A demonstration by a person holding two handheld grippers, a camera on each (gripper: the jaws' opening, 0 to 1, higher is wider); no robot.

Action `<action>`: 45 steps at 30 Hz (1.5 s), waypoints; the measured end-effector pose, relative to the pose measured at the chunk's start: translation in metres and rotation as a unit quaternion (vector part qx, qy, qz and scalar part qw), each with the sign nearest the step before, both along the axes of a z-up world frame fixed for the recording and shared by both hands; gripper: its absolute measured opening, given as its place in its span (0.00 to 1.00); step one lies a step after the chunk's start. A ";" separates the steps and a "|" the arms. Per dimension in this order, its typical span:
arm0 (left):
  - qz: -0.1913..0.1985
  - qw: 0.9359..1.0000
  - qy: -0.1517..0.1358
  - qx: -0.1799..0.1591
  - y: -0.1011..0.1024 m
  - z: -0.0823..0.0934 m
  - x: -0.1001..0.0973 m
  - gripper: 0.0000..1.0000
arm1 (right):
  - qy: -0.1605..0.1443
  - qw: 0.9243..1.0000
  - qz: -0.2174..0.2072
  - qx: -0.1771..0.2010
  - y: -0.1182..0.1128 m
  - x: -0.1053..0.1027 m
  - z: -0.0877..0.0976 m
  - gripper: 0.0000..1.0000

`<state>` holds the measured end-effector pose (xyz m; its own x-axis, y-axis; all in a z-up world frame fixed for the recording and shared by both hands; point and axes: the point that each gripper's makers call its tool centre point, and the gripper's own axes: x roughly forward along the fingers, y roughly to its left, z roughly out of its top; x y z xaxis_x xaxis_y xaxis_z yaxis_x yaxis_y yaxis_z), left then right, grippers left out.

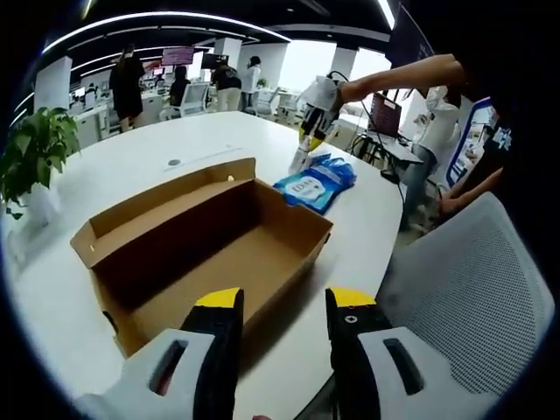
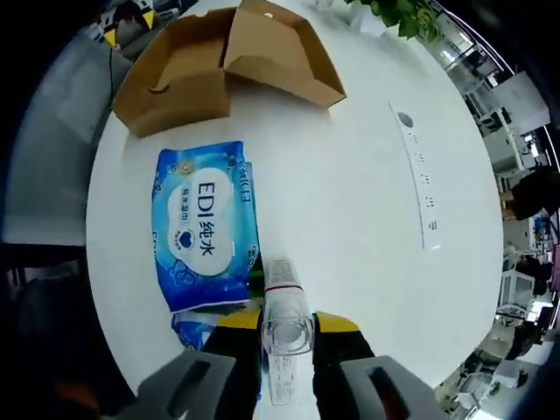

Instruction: Operate the shoe box by opening the lid, removing the specified soft item, and placing it in the target area until the item is outside and the box remains undamaged.

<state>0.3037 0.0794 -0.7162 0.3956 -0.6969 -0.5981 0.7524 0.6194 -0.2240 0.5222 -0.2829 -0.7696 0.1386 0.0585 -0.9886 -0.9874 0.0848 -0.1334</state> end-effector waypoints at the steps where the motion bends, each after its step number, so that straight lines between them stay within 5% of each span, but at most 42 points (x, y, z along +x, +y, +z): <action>1: 0.000 1.000 0.001 0.000 0.000 0.000 0.000 0.38 | 0.002 1.000 0.003 -0.002 0.001 -0.001 0.000 0.17; 31: 0.001 1.000 0.004 -0.001 0.001 -0.003 -0.002 0.37 | 0.020 0.999 0.023 -0.023 0.006 0.000 -0.004 0.20; 45: 0.001 1.000 0.006 -0.002 0.003 -0.005 -0.003 0.37 | 0.022 1.000 -0.002 -0.005 0.007 0.006 -0.003 0.24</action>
<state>0.3008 0.0820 -0.7209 0.3899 -0.6988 -0.5998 0.7479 0.6203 -0.2365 0.5286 -0.2756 -0.7721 0.0950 0.0486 -0.9943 -0.9920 0.0886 -0.0904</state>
